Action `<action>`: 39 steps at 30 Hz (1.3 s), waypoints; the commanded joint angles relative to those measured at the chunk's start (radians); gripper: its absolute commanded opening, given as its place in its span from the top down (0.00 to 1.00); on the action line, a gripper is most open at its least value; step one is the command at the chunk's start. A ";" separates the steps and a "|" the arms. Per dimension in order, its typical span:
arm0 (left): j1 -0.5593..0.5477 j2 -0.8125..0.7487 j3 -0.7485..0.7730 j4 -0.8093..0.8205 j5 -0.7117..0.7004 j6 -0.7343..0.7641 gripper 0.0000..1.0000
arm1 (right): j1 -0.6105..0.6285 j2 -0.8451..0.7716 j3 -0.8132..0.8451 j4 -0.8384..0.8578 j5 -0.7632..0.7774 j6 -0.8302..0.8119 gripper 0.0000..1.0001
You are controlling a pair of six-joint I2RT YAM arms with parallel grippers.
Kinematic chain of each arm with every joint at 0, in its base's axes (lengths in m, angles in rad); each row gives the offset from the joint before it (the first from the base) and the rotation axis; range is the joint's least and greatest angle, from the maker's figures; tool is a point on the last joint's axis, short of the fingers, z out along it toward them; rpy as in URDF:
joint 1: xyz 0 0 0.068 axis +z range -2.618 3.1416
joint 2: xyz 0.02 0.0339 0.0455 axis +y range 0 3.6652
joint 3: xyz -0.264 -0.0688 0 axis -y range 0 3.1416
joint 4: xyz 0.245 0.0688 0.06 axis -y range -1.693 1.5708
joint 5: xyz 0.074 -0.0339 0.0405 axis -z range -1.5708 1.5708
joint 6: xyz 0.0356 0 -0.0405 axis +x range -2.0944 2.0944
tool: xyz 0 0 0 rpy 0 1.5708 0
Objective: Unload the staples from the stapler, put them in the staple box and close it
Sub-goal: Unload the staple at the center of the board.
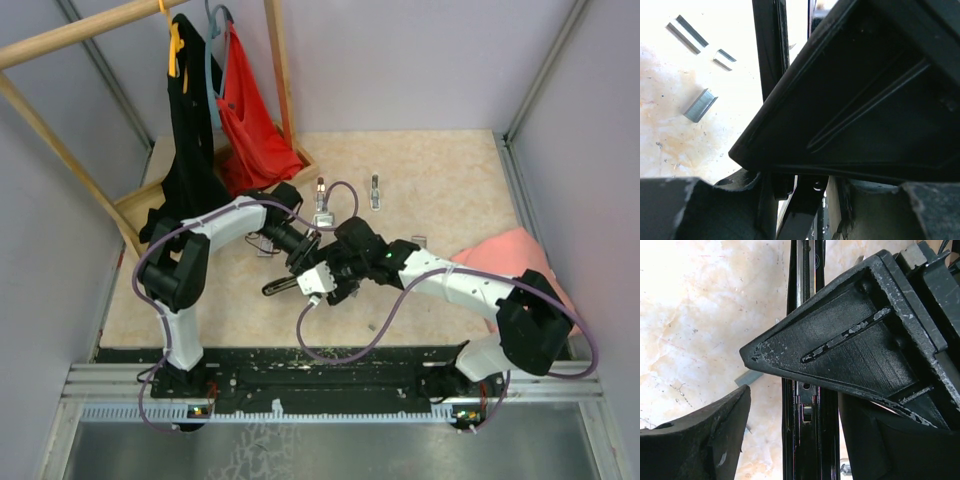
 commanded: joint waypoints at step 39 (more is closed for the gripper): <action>0.064 -0.118 0.126 -0.074 -0.029 0.060 0.00 | 0.031 -0.072 0.031 0.073 0.039 0.070 1.00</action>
